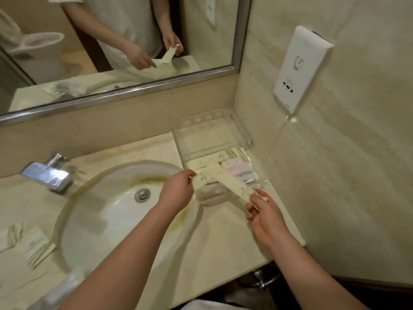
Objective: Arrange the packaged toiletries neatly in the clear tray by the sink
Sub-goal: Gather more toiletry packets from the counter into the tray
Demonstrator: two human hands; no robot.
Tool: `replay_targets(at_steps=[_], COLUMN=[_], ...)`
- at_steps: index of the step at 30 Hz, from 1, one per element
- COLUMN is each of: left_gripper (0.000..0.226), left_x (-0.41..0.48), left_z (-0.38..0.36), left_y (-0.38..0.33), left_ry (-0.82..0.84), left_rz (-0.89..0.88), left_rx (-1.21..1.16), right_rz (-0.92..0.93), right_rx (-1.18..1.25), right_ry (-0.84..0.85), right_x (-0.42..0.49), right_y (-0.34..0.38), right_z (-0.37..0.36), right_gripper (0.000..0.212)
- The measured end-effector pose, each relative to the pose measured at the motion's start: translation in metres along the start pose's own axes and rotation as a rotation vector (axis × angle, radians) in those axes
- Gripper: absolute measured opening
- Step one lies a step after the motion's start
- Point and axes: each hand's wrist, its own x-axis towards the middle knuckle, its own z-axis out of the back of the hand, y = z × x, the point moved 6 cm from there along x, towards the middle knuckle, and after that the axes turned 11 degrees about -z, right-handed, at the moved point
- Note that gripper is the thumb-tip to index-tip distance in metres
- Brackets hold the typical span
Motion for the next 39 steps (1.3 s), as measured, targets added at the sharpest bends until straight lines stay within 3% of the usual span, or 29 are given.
replay_targets(at_steps=[5,10,15,21,26,32,39], left_gripper=[0.036,0.055,0.067,0.057,0.038,0.039,0.025], left_x=[0.046,0.072,0.097,0.107,0.112,0.107,0.104], left_z=[-0.022,-0.047,-0.076,-0.087,-0.087,-0.086,-0.077], left_y=[-0.005,-0.009,-0.015,-0.022,-0.021,-0.019,-0.011], left_ry=[0.159,0.312,0.278,0.185,0.117,0.081,0.043], left_rz=[-0.181,-0.322,-0.414,-0.465,-0.455,-0.481,-0.418], left_rx=[0.047,0.309,0.46,0.594,0.579,0.49,0.558], right_rz=[0.039,0.017,0.026,0.03,0.009,-0.02,0.082], right_rx=[0.092,0.153,0.173,0.109,0.077,0.072,-0.077], right_ry=[-0.041,-0.066,-0.107,-0.132,-0.142,-0.142,-0.255], right_x=[0.028,0.047,0.065,0.075,0.079,0.079,0.073], right_y=[0.024,0.031,0.04,0.048,0.046,0.033,0.042], right_z=[-0.007,-0.001,-0.001,0.002,0.005,0.006,0.013], right_gripper=[0.023,0.022,0.019,0.021,0.021,0.022,0.024])
